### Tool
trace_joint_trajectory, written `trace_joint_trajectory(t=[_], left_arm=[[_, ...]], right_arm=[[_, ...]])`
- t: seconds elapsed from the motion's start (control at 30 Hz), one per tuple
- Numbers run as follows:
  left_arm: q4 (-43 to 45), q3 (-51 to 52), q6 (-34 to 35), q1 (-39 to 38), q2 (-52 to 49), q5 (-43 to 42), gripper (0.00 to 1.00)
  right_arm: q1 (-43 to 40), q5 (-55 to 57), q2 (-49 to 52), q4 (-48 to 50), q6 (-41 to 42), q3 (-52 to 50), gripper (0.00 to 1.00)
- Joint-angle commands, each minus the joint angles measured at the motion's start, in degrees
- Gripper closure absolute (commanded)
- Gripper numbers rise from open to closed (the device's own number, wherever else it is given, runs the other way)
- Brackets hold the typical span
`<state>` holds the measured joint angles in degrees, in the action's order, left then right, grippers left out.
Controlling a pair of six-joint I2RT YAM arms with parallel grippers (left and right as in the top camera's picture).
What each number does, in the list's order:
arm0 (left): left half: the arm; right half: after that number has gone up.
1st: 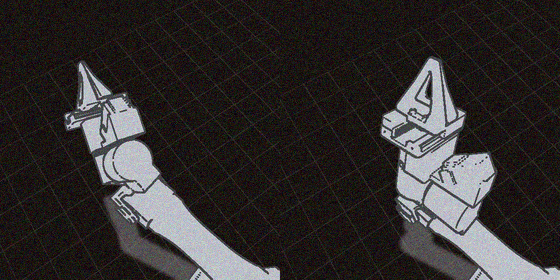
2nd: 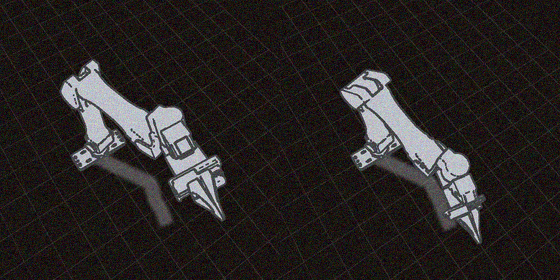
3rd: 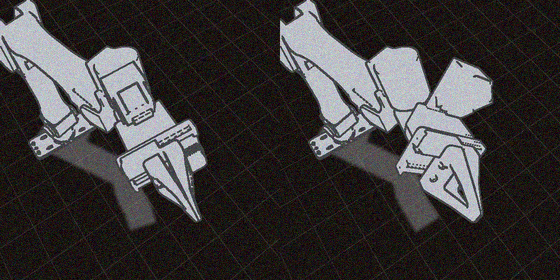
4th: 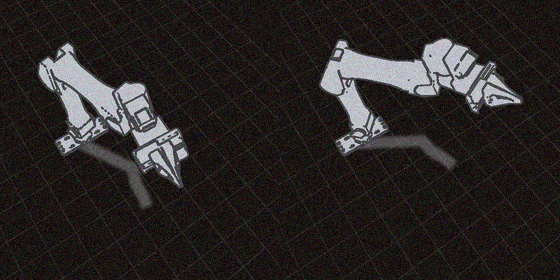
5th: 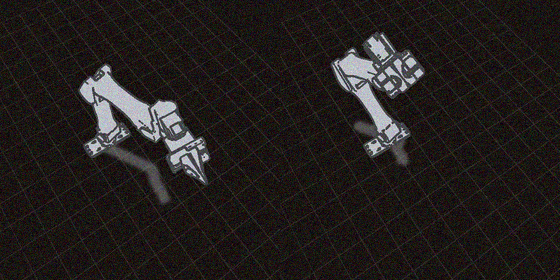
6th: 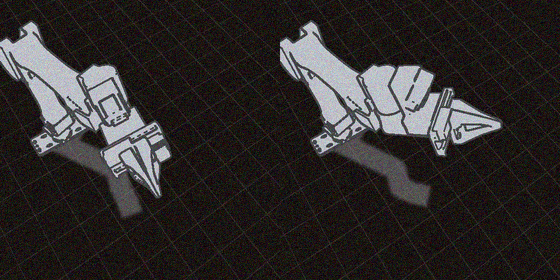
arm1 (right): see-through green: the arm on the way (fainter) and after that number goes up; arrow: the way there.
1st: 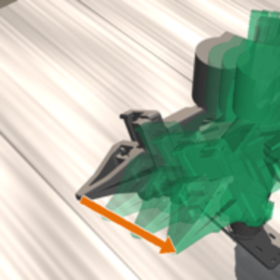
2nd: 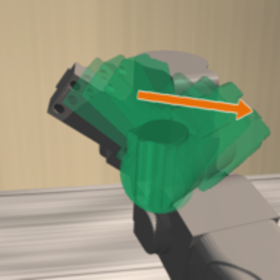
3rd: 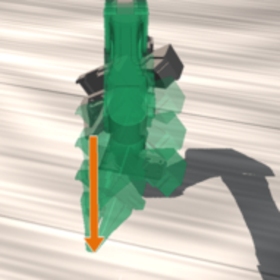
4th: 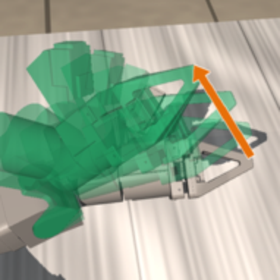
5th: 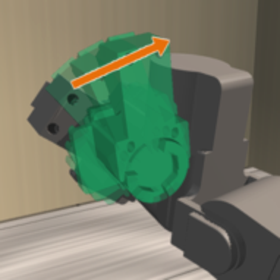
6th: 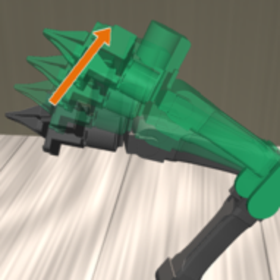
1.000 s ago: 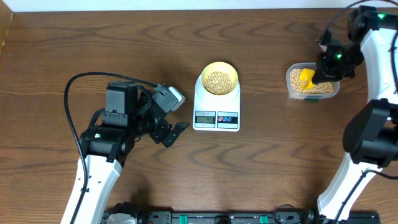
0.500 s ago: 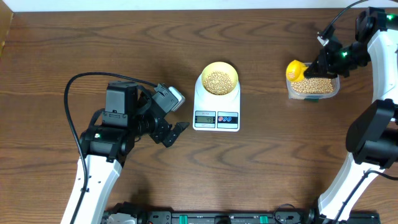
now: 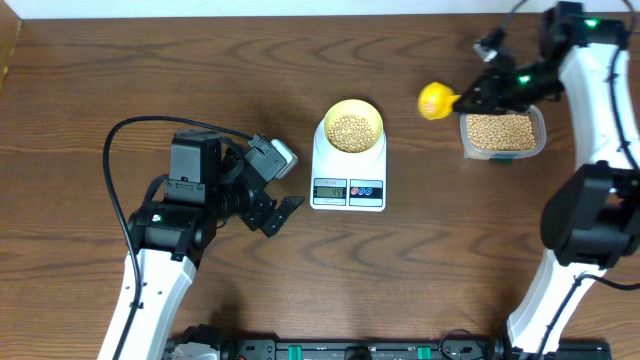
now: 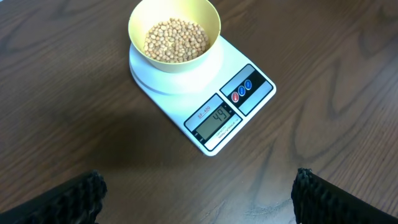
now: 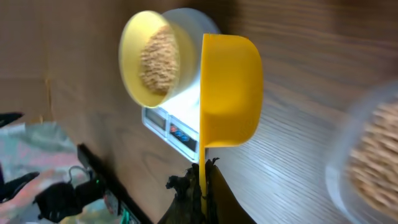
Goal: Scoop item into bowl and weigh 50g on scale
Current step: 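Scoop soybeans from the tub and lift the scoop, then carry the filled scoop left over the yellow bowl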
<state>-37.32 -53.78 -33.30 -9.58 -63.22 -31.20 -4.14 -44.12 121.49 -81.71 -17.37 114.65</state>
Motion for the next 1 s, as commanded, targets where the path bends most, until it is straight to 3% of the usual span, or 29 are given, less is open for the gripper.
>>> trace_joint_trajectory(t=[0.0,0.27,0.47,0.97], left_arm=[[-0.15,0.09,-0.76,0.26,0.00,-0.50,0.02],[-0.17,0.09,-0.76,0.26,0.00,-0.50,0.03],[-0.17,0.09,-0.74,0.26,0.00,-0.50,0.02],[-0.15,0.09,-0.74,0.26,0.00,-0.50,0.03]], right_arm=[[3.56,-2.99,-2.03,0.39,0.24,2.19,0.99],[10.38,-2.40,-2.03,2.29,2.47,6.71,0.99],[15.30,6.51,-2.03,4.81,6.23,7.34,0.99],[26.75,26.69,-2.03,6.73,5.99,7.34,0.99]])
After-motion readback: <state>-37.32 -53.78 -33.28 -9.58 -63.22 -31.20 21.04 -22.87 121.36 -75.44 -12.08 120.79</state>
